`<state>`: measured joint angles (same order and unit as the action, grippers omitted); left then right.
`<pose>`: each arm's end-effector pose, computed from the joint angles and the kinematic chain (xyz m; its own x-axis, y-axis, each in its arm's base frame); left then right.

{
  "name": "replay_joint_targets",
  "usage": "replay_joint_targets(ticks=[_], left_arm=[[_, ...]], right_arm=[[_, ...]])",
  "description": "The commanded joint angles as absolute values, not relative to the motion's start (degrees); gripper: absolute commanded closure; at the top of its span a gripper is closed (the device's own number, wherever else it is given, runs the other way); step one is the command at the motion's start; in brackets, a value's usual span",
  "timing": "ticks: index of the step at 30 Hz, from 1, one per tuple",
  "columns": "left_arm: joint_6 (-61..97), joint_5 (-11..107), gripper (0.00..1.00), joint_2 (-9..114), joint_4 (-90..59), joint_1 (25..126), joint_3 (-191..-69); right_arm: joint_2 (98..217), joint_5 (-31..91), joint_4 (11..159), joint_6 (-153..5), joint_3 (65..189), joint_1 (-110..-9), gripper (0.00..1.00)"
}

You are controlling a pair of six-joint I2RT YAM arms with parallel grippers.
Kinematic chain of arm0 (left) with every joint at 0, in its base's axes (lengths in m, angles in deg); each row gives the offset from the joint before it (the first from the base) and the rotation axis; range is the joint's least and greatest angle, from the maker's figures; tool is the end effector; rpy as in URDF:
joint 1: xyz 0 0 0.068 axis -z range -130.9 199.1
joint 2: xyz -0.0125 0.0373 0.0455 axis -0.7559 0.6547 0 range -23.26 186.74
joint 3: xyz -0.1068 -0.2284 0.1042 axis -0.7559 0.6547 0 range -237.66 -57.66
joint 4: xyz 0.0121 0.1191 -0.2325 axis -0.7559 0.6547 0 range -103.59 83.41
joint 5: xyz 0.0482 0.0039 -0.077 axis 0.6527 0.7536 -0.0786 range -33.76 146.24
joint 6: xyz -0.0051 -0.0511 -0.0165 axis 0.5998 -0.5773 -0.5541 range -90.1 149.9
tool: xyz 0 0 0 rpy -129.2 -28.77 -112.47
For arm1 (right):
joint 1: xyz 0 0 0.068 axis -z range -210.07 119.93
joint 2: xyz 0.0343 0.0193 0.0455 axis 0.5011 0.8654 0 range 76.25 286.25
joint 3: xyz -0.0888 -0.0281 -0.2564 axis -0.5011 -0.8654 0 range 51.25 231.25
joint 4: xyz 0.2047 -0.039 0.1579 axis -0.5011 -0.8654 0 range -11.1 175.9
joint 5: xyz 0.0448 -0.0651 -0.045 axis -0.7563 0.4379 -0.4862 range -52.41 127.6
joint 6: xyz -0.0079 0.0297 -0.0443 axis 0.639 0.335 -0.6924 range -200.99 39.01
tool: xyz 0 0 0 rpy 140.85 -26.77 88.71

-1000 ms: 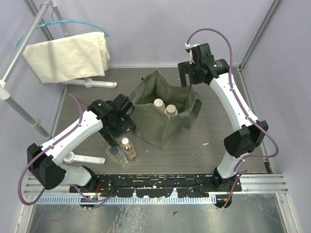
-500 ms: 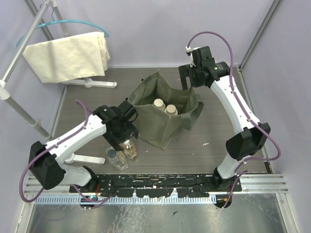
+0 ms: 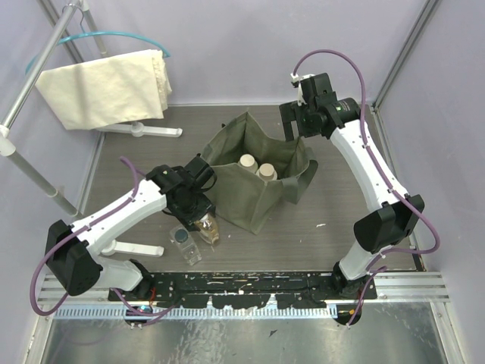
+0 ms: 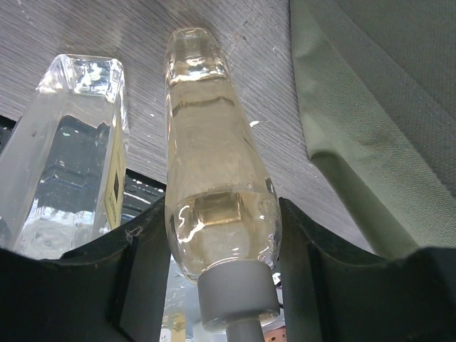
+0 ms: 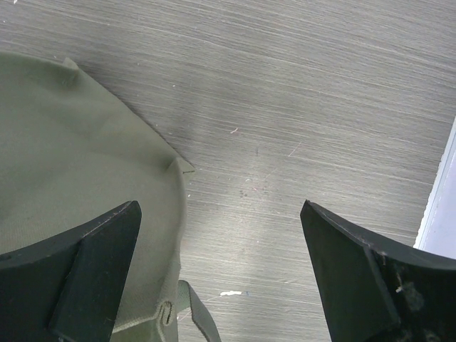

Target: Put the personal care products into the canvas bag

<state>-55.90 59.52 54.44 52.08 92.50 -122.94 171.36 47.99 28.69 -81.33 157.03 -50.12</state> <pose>0.1747 -0.1624 0.2701 -0.7275 -0.6824 -0.0710 -0.6595 0.7241 -0.2018 0.3293 0.1134 0.4016 -0.6807 -0.2547 -0.6869 -0.2248 0.9650 -0.1350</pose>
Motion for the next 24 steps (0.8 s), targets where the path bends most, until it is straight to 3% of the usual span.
replay_joint_targets(ticks=[1,4,7,12,24], left_arm=[[-56.4,60.5,0.73,54.8,49.3,92.8,-121.9],[-54.1,63.2,0.88,55.2,50.3,92.8,-123.0],[-51.0,65.2,0.95,56.2,50.9,92.7,-123.8],[-41.5,67.5,1.0,58.0,49.9,92.8,-126.8],[-25.2,68.2,1.0,56.7,53.1,92.8,-131.4]], right_arm=[[168.0,49.4,29.4,-82.7,156.6,-50.0,0.0],[167.9,49.6,29.5,-82.7,156.4,-49.9,0.0],[167.7,49.6,29.6,-82.7,155.9,-50.0,0.0],[167.3,49.6,29.6,-82.7,155.5,-50.0,0.0],[166.3,51.3,28.1,-82.5,156.6,-49.9,0.0]])
